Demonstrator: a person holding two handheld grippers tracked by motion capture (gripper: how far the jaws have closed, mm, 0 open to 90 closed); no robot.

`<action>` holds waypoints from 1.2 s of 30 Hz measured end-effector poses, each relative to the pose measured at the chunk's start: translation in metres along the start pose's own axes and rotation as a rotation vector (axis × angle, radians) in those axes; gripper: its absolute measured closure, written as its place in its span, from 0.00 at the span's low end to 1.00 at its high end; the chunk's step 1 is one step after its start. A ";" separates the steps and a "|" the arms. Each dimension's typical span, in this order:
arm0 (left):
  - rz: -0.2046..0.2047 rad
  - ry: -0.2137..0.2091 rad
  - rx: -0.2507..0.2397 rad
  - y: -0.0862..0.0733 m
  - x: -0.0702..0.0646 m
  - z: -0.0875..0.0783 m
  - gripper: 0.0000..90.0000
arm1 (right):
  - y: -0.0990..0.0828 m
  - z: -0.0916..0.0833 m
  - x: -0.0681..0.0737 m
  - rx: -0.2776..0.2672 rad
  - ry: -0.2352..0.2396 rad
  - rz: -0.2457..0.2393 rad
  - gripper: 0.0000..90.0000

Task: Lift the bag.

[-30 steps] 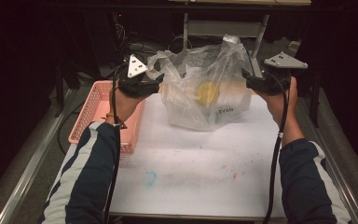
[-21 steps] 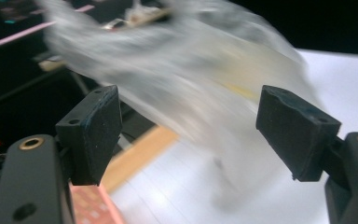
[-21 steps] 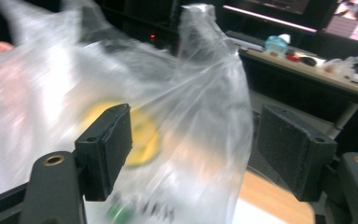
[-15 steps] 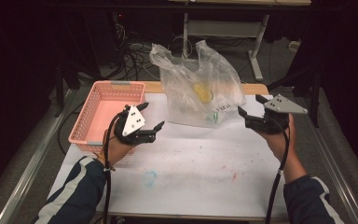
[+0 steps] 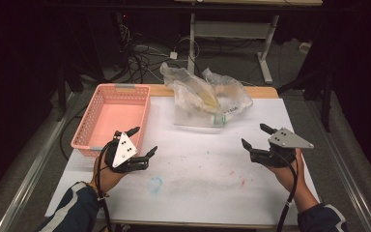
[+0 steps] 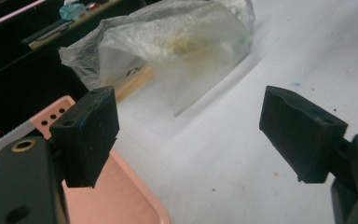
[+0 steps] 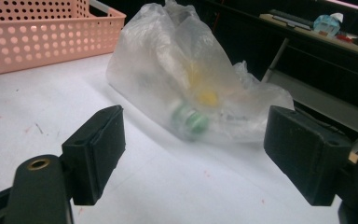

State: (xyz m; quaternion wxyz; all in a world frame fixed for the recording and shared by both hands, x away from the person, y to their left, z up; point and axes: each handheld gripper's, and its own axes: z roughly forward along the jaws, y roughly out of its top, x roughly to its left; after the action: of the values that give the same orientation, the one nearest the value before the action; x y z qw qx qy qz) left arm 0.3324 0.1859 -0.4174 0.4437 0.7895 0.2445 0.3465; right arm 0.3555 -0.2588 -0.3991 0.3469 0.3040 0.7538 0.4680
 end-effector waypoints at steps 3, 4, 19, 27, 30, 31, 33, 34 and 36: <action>-0.014 0.016 0.011 -0.007 0.002 -0.002 0.22 | -0.007 -0.002 0.002 0.005 0.010 0.008 0.24; -0.021 0.021 0.008 -0.009 0.002 -0.003 0.22 | -0.009 -0.002 0.002 0.009 0.009 0.012 0.23; -0.101 0.066 0.016 -0.038 0.009 -0.024 0.22 | -0.033 -0.013 0.014 0.019 0.043 0.010 0.23; -0.076 0.047 0.069 -0.055 0.009 -0.035 0.22 | -0.047 -0.022 0.020 0.037 0.040 0.026 0.22; -0.096 0.043 0.076 -0.060 0.010 -0.039 0.22 | -0.052 -0.025 0.022 0.045 0.035 0.031 0.22; -0.097 0.043 0.079 -0.061 0.011 -0.041 0.22 | -0.054 -0.027 0.023 0.046 0.034 0.027 0.22; -0.093 0.040 0.095 -0.064 0.010 -0.043 0.22 | -0.057 -0.030 0.025 0.049 0.033 0.024 0.22; -0.093 0.036 0.101 -0.066 0.011 -0.044 0.22 | -0.059 -0.031 0.027 0.045 0.020 0.016 0.22; -0.096 0.033 0.110 -0.068 0.011 -0.047 0.22 | -0.062 -0.035 0.029 0.044 0.007 0.011 0.21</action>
State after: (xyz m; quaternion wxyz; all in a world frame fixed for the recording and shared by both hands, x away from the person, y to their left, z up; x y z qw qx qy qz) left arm 0.2987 0.2517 -0.4561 0.4116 0.7942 0.3082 0.3237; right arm 0.3019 -0.2767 -0.4515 0.3349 0.3142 0.7635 0.4542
